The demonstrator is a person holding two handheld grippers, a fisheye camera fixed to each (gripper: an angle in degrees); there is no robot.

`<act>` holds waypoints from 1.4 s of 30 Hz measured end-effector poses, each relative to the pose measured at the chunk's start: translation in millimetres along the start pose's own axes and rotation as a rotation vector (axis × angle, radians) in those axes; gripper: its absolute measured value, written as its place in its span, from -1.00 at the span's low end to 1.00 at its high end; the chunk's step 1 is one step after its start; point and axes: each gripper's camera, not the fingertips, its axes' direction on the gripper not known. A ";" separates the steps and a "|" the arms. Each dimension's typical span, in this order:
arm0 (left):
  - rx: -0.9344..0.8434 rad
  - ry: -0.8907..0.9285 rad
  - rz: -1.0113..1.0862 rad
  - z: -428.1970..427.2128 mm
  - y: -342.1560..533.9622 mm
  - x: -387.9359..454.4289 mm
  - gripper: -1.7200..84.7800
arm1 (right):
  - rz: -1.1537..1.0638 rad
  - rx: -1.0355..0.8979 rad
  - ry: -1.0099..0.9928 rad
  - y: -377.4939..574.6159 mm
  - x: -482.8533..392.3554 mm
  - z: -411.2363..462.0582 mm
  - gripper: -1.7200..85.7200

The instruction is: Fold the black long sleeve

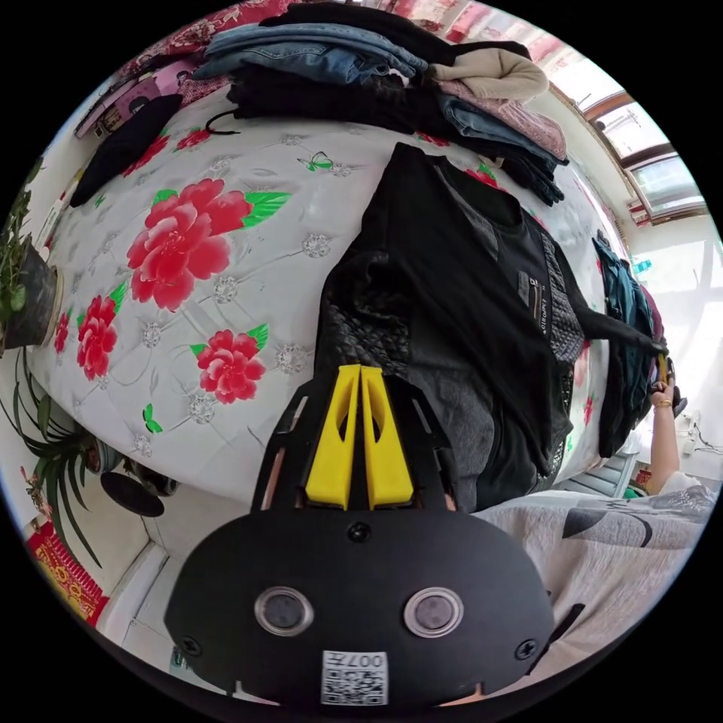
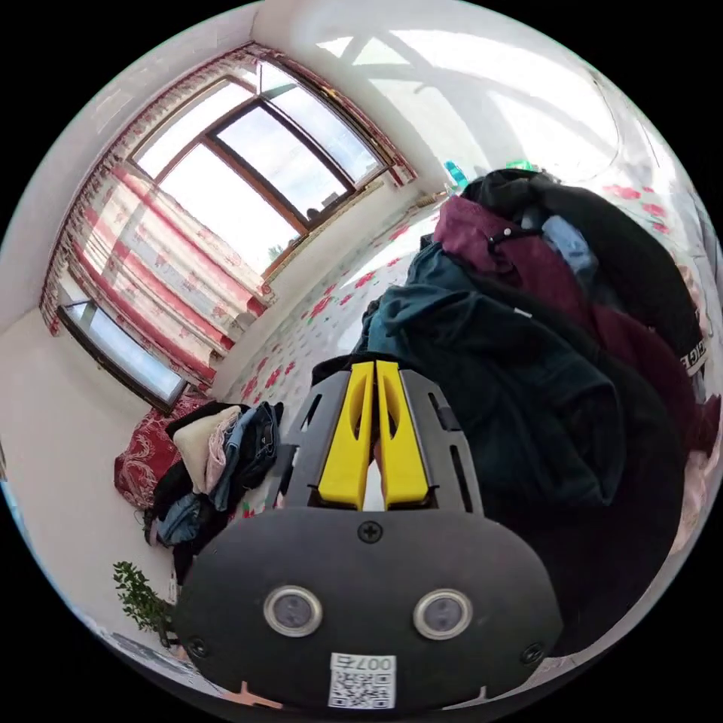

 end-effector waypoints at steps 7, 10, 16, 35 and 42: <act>0.050 0.099 -0.003 -9.7 10.3 -22.4 -0.98 | -0.199 -0.097 -0.473 57.9 -103.1 -0.2 -0.97; 0.079 0.125 0.013 -16.7 17.9 -31.7 -0.98 | -0.516 -0.207 -0.750 104.5 -230.7 -13.5 -0.97; 0.138 0.203 0.009 -21.7 42.7 -62.6 -0.98 | -1.038 -0.491 -1.130 324.0 -439.7 -65.6 -0.96; 0.139 0.350 0.328 4.4 54.5 -77.2 -0.86 | -0.867 -0.881 -0.224 624.6 -382.4 58.0 -0.86; -0.064 0.336 0.530 52.1 26.3 -1.6 -0.83 | -0.822 -0.907 -0.069 631.0 -369.2 143.7 -0.84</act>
